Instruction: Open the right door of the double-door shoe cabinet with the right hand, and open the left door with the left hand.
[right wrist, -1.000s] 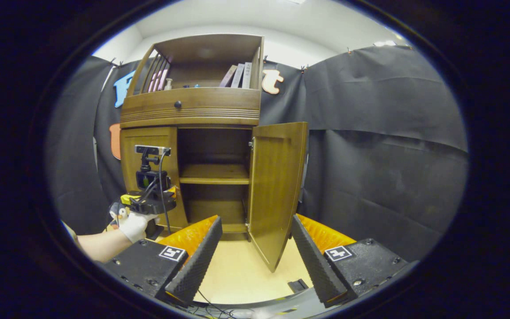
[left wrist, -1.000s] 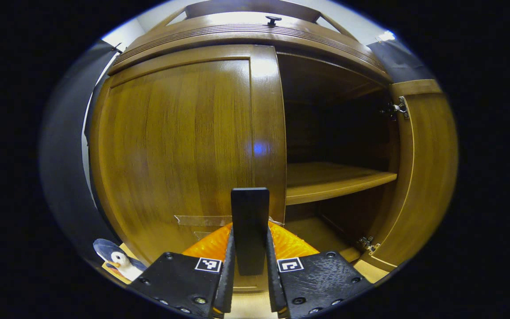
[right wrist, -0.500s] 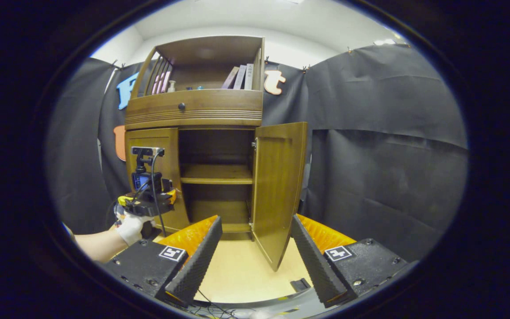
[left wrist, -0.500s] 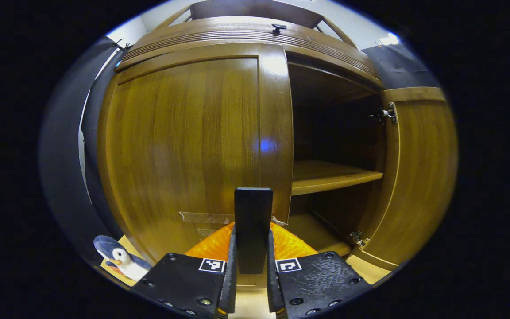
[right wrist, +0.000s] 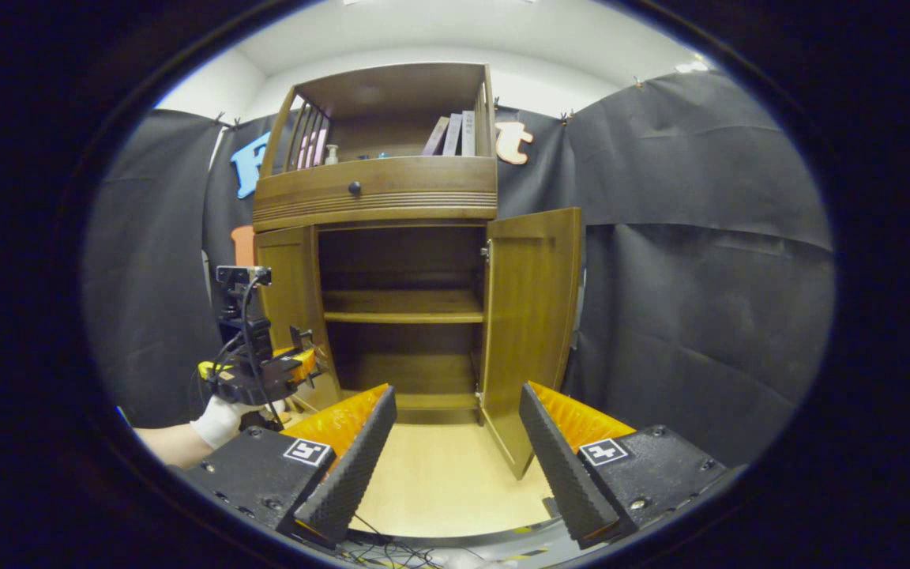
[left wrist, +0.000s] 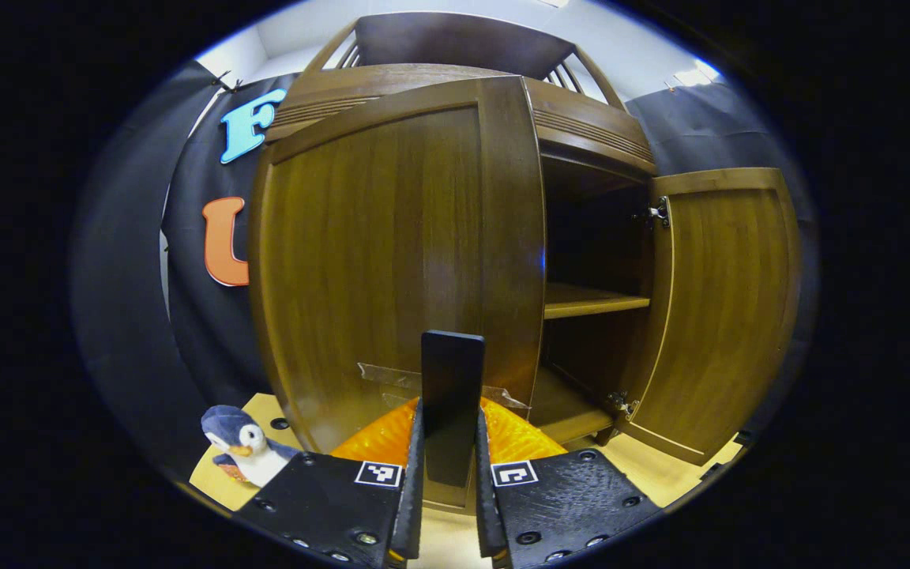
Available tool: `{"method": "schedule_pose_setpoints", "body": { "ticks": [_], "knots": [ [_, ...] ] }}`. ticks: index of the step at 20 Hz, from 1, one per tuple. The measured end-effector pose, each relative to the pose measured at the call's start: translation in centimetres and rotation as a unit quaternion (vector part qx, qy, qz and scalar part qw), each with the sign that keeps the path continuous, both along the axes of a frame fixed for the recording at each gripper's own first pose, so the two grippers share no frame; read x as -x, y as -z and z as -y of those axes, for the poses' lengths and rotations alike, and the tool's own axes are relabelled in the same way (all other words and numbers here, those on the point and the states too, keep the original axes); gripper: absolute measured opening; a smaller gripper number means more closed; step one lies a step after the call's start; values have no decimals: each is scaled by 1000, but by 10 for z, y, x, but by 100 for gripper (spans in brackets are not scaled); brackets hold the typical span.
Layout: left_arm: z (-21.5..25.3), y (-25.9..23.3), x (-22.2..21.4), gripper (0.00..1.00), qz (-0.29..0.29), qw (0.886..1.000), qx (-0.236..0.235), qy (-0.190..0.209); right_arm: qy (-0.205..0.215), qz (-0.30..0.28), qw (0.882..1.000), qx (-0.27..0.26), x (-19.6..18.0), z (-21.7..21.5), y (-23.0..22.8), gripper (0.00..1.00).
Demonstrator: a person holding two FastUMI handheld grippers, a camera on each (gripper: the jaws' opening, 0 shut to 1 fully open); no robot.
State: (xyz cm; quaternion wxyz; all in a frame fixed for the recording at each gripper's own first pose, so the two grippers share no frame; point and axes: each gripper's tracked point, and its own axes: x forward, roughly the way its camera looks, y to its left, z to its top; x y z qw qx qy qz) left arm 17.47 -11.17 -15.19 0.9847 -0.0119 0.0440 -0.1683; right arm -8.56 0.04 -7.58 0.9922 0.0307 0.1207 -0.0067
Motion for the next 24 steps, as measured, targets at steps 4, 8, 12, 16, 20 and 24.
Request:
{"method": "schedule_pose_setpoints", "body": {
  "ticks": [4, 8, 12, 16, 20, 24],
  "knots": [
    [-26, 2, 21, 27, -2, 1000, -3, -21, -19, -4, 1000, -4, 4, -5, 3, 99],
    [-56, 4, 39, 26, -3, 999, -12, -42, -38, -3, 999, -13, 5, -13, 3, 100],
    [-86, 6, 51, 26, -5, 998, -25, -66, -55, 0, 998, -14, 7, -20, 3, 100],
    [-114, 6, 62, 18, -9, 996, -27, -90, -66, 0, 998, -17, 7, -24, 3, 100],
    [-130, 8, 59, 10, -11, 996, -27, -89, -77, 3, 997, -17, 6, -31, 2, 100],
    [-165, 11, 55, 1, -9, 992, -18, -124, -84, 3, 996, -17, 9, -34, 1, 100]
  ]
}}
